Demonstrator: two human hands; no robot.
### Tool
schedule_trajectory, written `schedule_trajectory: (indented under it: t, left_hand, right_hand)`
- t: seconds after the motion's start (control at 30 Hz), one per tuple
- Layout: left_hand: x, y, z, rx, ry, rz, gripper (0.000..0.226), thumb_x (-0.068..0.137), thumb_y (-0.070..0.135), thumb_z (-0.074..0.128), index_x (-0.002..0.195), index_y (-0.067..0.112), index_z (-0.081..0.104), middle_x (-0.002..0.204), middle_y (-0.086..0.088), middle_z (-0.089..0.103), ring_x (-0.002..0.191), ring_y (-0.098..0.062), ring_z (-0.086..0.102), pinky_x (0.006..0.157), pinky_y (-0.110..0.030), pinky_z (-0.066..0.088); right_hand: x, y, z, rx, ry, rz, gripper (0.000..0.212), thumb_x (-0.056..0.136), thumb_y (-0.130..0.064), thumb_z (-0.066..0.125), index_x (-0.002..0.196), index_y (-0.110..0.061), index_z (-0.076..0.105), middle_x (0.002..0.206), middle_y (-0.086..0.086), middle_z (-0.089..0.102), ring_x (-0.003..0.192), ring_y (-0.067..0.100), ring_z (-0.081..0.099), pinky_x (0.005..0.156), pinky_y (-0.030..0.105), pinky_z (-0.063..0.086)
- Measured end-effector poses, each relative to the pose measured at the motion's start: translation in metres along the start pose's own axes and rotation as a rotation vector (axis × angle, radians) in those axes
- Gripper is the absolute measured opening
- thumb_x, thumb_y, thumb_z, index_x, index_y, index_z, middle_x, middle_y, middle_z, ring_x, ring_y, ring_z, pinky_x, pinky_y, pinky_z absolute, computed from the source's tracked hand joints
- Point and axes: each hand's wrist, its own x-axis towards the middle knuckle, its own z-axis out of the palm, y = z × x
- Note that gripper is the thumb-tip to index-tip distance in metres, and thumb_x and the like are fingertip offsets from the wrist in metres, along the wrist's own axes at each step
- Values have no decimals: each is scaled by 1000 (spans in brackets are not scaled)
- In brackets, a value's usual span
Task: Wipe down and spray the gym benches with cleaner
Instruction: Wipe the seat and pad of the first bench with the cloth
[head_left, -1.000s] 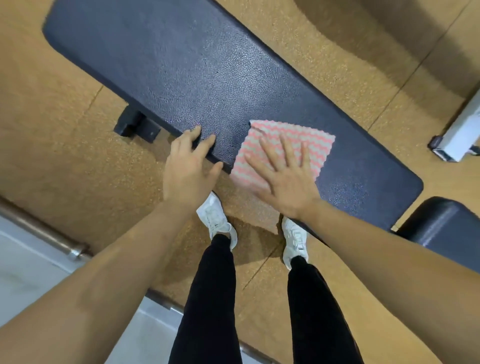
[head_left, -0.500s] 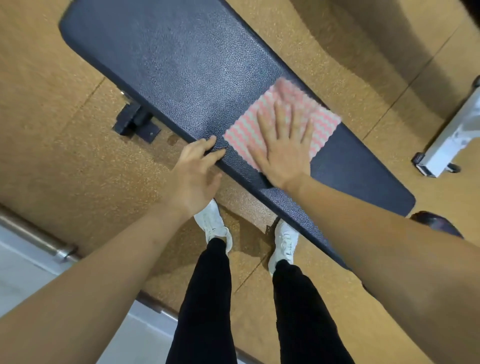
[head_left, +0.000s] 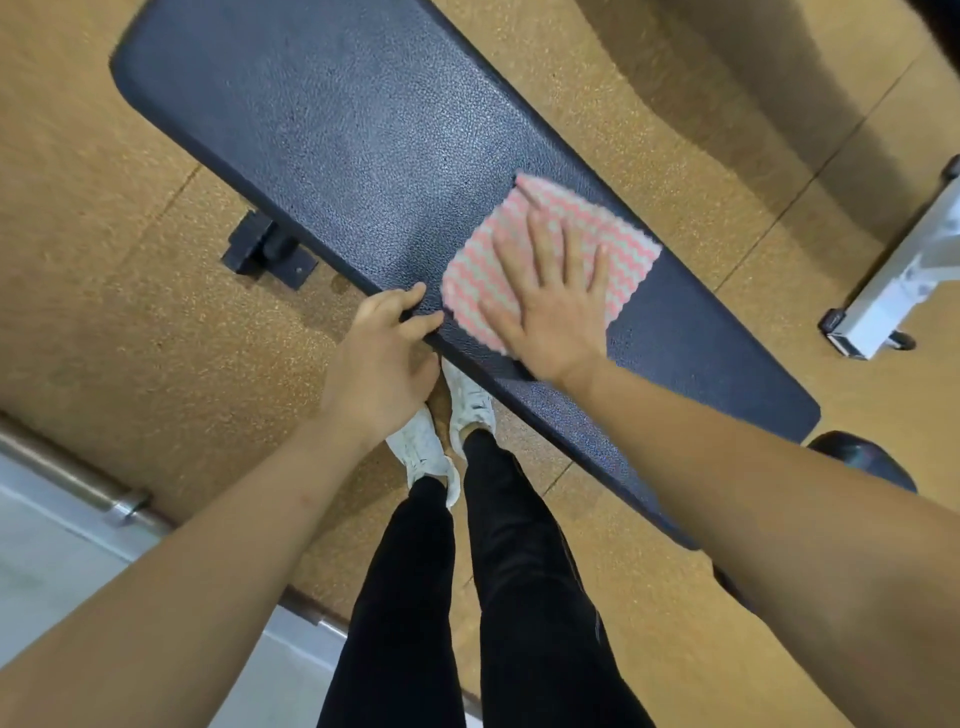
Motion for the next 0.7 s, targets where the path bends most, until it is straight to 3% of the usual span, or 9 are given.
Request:
schedule_trajectory:
  t: [0.13,0.23,0.33,0.43,0.53,0.63,0.7]
  left_hand:
    - [1,3,0,26,-22,-23,47,94,20,69,141,22,65,158,4,45,148,-20,34,105,-44,48]
    - [4,3,-3,-55,30,-36,42,93,14,67,135,20,69,148,3,57,139,-20,45,109,-43,46]
    - [11,0,-16,-133,197,-110,33,95,13,65,127,18,73,129,2,68,124,-20,59,109,-36,45]
    - [23,-16,-27,-91,307,-204,33,93,20,60,123,20,73,124,-1,69,119,-24,59,103,-28,39]
    - [36,-28,-37,-41,373,-268,40,91,23,60,130,16,68,134,-7,63,128,-28,53,108,-25,33]
    - [50,-33,-48,-36,404,-370,56,92,24,68,146,16,56,161,-10,39,149,-29,34,123,-35,27]
    - [60,-39,-54,9,374,-383,67,92,30,71,154,19,47,171,-9,22,158,-28,19,128,-41,22]
  right_hand:
    - [58,26,-31,58,37,89,73,99,-71,20,162,-37,4,171,4,-1,156,36,-5,122,63,-4]
    - [73,26,-37,53,47,65,72,100,-68,20,162,-35,4,171,6,-1,156,37,-5,122,63,-3]
    - [64,10,-27,-12,72,-70,71,101,-67,22,162,-34,10,171,7,4,155,40,-1,120,67,0]
    - [45,-14,-14,-69,69,-276,70,99,-66,31,161,-35,21,170,7,12,155,41,6,118,69,7]
    - [27,-37,-6,-78,54,-424,68,99,-66,30,159,-36,25,170,5,13,155,41,6,118,69,8]
    - [28,-34,-4,-197,50,-638,71,99,-68,17,160,-38,-2,169,-1,-5,156,38,2,121,67,6]
    - [46,-20,-10,-246,65,-751,72,97,-70,17,159,-38,-2,167,-4,-6,156,35,5,123,63,3]
